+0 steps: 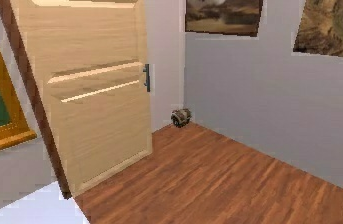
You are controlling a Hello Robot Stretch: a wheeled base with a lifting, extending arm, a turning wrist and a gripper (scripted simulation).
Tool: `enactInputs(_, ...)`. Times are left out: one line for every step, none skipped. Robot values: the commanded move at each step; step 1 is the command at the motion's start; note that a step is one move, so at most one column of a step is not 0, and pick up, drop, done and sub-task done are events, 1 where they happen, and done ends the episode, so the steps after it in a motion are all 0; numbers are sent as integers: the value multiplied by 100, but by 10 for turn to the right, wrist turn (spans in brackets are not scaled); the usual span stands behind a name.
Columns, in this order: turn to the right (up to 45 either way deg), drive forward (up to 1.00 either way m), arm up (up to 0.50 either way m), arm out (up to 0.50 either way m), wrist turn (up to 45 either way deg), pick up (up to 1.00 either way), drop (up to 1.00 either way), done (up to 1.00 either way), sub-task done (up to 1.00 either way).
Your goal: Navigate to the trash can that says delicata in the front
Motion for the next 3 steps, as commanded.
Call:
enactInputs(-450,0,0,0,0,0,0,0,0)
enactInputs(-450,0,0,0,0,0,0,0,0)
enactInputs(-30,0,0,0,0,0,0,0,0)
